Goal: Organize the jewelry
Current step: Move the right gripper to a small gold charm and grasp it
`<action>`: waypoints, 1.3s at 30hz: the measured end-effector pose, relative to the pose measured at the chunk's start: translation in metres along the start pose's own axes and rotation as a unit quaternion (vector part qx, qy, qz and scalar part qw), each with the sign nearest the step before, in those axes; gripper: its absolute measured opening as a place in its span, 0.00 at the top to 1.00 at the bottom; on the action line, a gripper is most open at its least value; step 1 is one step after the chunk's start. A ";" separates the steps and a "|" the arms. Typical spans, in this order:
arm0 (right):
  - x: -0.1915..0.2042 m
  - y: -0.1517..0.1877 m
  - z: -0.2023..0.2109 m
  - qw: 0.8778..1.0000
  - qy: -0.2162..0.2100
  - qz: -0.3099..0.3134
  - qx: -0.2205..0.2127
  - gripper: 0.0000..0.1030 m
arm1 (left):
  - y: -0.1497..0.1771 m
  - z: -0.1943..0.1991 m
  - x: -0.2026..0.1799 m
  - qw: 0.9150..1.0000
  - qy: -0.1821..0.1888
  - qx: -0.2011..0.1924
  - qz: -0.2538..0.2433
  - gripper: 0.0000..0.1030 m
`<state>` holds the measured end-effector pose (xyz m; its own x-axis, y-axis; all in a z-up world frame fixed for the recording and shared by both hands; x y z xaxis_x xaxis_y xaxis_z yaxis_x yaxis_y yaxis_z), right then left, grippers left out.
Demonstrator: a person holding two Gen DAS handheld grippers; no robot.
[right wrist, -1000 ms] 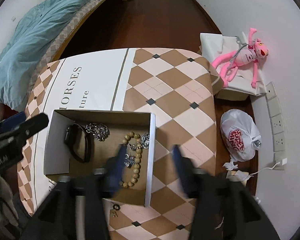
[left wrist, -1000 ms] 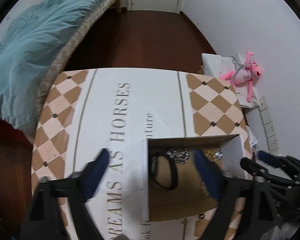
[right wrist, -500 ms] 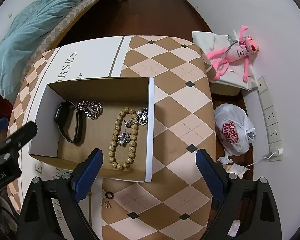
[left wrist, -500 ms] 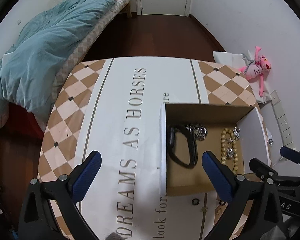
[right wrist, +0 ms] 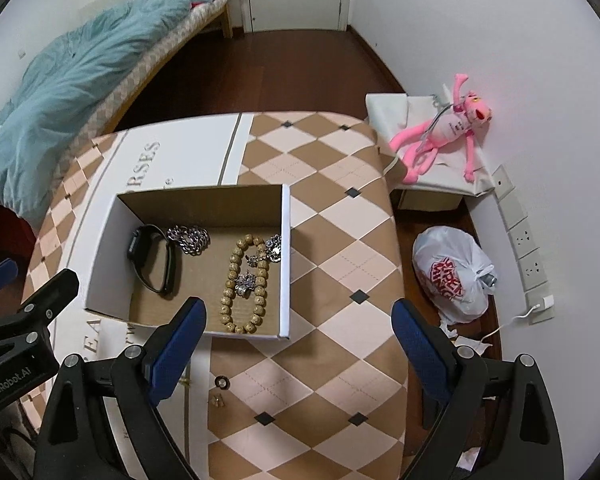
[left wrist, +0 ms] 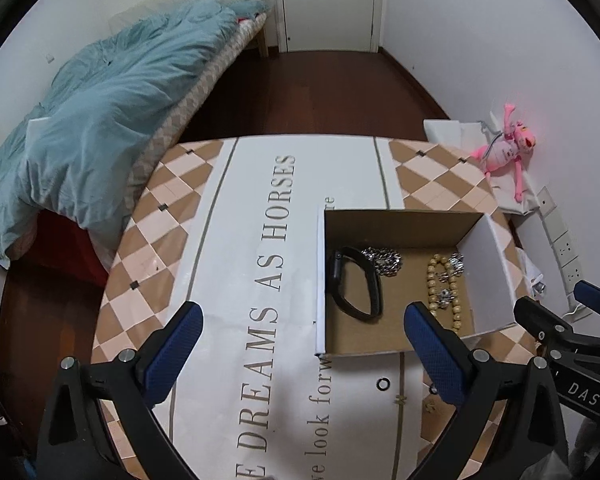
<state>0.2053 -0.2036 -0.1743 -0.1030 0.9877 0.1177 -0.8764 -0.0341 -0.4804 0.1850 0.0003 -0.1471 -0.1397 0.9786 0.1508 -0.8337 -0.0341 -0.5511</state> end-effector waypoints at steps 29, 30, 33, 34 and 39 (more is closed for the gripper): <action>0.009 0.071 0.022 0.997 -0.063 -0.033 -0.007 0.08 | 0.052 0.029 0.017 0.999 -0.036 -0.023 0.007 0.00; 0.010 0.079 0.010 0.997 -0.070 -0.037 0.001 0.10 | 0.060 0.019 0.018 0.999 -0.042 -0.011 0.005 0.00; 0.017 0.101 -0.026 0.994 -0.094 -0.047 0.027 0.29 | 0.081 -0.008 0.020 0.998 -0.055 0.023 -0.002 0.00; 0.020 0.107 -0.037 0.994 -0.099 -0.046 0.031 0.32 | 0.087 -0.015 0.021 0.998 -0.058 0.031 -0.003 0.00; 0.037 0.119 -0.064 0.995 -0.098 -0.023 0.028 0.45 | 0.103 -0.035 0.026 0.996 -0.070 0.054 -0.005 0.00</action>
Point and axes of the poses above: each gripper's, at about its wrist camera, not at the fingertips, and z roughly against the way its jaws point, x to its left, y to its underside, the point moved 6 cm from there along -z, roughly the way its jaws point, and after that the axes turned 9 degrees about -y, right-handed, at the moved point
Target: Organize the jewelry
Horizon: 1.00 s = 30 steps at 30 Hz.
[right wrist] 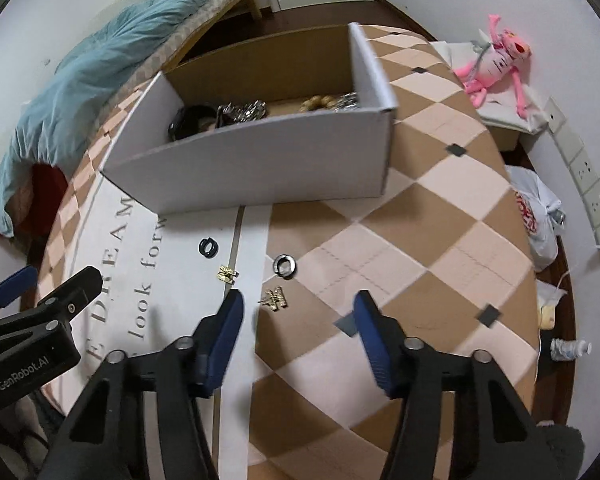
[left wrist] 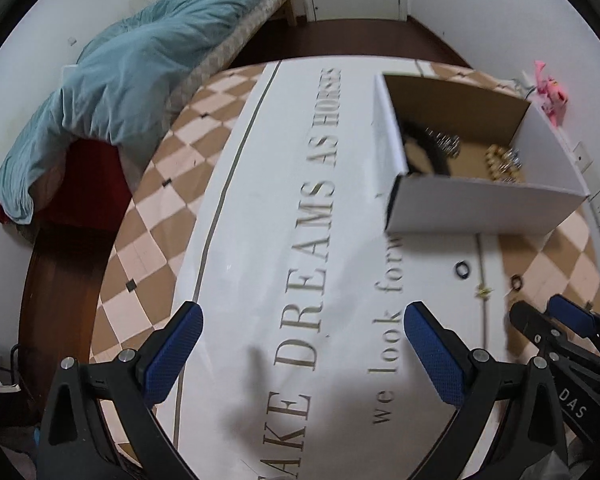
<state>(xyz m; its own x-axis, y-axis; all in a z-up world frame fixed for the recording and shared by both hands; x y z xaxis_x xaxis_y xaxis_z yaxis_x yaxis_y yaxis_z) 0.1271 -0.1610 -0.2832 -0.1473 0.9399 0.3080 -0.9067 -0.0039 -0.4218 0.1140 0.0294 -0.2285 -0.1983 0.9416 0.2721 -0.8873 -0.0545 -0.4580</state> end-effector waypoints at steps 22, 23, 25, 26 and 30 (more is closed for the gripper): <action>-0.051 -0.002 0.035 0.997 0.050 -0.035 -0.046 0.88 | 0.001 0.002 -0.098 0.993 0.106 0.003 -0.053 0.06; -0.055 -0.002 0.036 0.997 0.053 -0.038 -0.046 0.88 | 0.001 0.003 -0.103 0.993 0.105 0.001 -0.059 0.09; -0.062 -0.003 0.037 0.996 0.057 -0.043 -0.046 0.88 | 0.002 0.001 -0.113 0.991 0.111 0.002 -0.067 0.27; -0.065 -0.002 0.038 0.996 0.059 -0.046 -0.045 0.88 | 0.003 0.001 -0.116 0.991 0.112 0.004 -0.070 0.33; -0.071 -0.002 0.041 0.996 0.063 -0.050 -0.046 0.87 | 0.002 0.003 -0.121 0.989 0.122 -0.008 -0.078 0.65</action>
Point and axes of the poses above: each gripper's, at about its wrist camera, not at the fingertips, and z roughly against the way its jaws point, x to its left, y to its underside, the point moved 6 cm from there along -z, roughly the way its jaws point, and after that the axes turned 9 degrees about -y, right-handed, at the moved point
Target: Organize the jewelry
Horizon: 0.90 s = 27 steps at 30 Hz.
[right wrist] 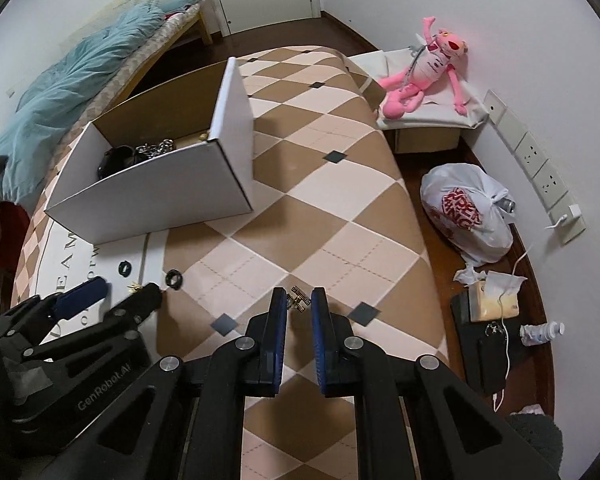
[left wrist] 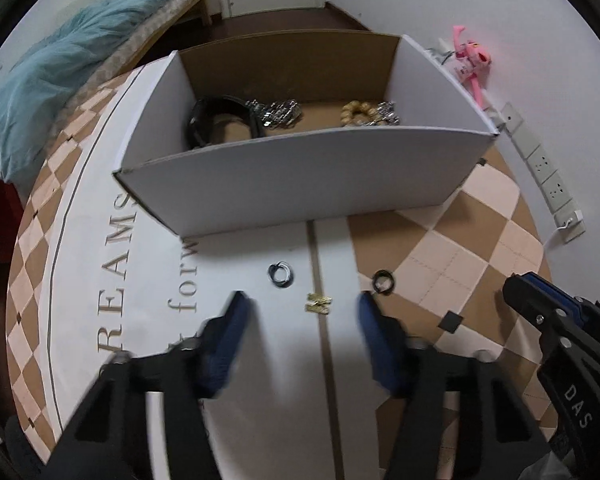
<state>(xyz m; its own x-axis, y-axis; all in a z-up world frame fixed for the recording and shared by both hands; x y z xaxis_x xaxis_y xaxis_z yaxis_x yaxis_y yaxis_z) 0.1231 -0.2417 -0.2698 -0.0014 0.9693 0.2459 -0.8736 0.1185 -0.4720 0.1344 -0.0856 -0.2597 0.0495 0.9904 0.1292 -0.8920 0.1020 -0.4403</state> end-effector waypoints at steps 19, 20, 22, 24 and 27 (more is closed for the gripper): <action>0.030 -0.036 0.044 0.997 -0.058 0.000 -0.043 0.88 | -0.033 0.054 0.020 0.996 0.074 -0.041 0.026 0.91; 0.034 -0.042 0.046 0.997 -0.066 0.001 -0.045 0.88 | -0.043 0.061 0.024 0.995 0.086 -0.044 0.032 0.91; 0.044 -0.061 0.048 0.995 -0.085 0.004 -0.047 0.88 | -0.063 0.067 0.033 0.993 0.101 -0.047 0.038 0.91; 0.053 -0.078 0.043 0.994 -0.103 0.005 -0.040 0.88 | -0.079 0.065 0.038 0.993 0.108 -0.042 0.039 0.91; 0.065 -0.102 0.024 0.991 -0.129 0.002 -0.013 0.88 | -0.104 0.049 0.048 0.993 0.108 -0.025 0.044 0.91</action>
Point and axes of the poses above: each gripper's, at about its wrist camera, not at the fingertips, and z roughly against the way its jaws point, x to its left, y to its underside, the point moved 6 cm from there along -z, roughly the way its jaws point, and after that the axes turned 9 degrees about -y, right-handed, at the moved point
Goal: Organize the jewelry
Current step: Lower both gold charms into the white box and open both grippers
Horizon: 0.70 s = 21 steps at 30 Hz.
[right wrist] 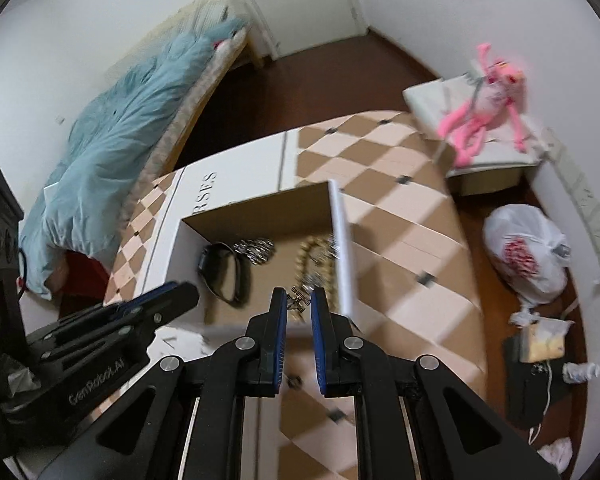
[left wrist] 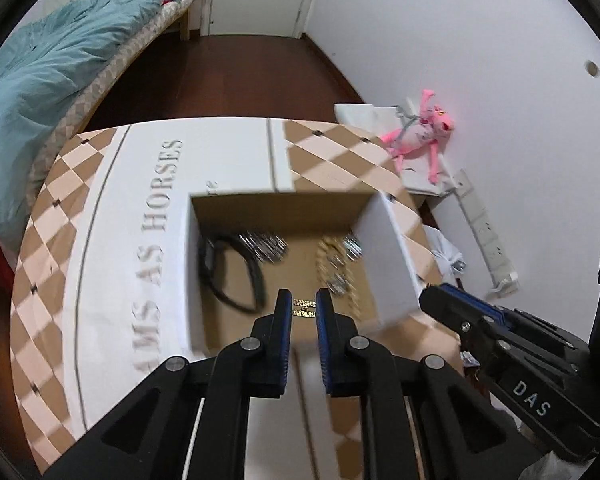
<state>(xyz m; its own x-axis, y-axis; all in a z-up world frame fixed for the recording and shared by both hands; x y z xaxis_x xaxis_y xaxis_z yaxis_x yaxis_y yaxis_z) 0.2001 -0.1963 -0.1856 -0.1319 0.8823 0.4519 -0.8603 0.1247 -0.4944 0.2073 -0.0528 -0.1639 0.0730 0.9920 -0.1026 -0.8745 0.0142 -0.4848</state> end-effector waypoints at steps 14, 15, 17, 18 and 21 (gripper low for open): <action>0.003 -0.044 -0.086 0.988 -0.051 -0.039 0.138 0.86 | -0.050 -0.031 0.034 0.995 0.000 0.073 0.063 0.65; 0.002 -0.046 -0.087 0.988 -0.049 -0.040 0.137 0.84 | -0.051 -0.028 0.037 0.996 -0.010 0.066 0.062 0.47; 0.001 -0.049 -0.086 0.989 -0.046 -0.039 0.133 0.82 | -0.055 -0.024 0.042 0.996 -0.016 0.055 0.064 0.42; 0.001 -0.050 -0.086 0.989 -0.047 -0.040 0.133 0.81 | -0.055 -0.022 0.044 0.996 -0.024 0.052 0.062 0.42; 0.000 -0.052 -0.083 0.990 -0.038 -0.034 0.128 0.81 | -0.054 -0.020 0.051 0.996 -0.041 0.047 0.061 0.42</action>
<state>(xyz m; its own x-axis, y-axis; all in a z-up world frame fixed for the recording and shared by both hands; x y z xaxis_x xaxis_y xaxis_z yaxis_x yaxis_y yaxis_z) 0.2861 -0.1650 -0.2214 -0.0972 0.8379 0.5371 -0.9640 0.0549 -0.2601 0.2677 -0.0054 -0.1604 -0.0716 0.9939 -0.0833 -0.9158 -0.0986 -0.3893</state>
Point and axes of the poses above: each gripper's, at about its wrist camera, not at the fingertips, and z roughly against the way its jaws point, x to its left, y to its underside, the point moved 6 cm from there along -z, roughly the way its jaws point, and after that the axes turned 9 degrees about -y, right-handed, at the moved point
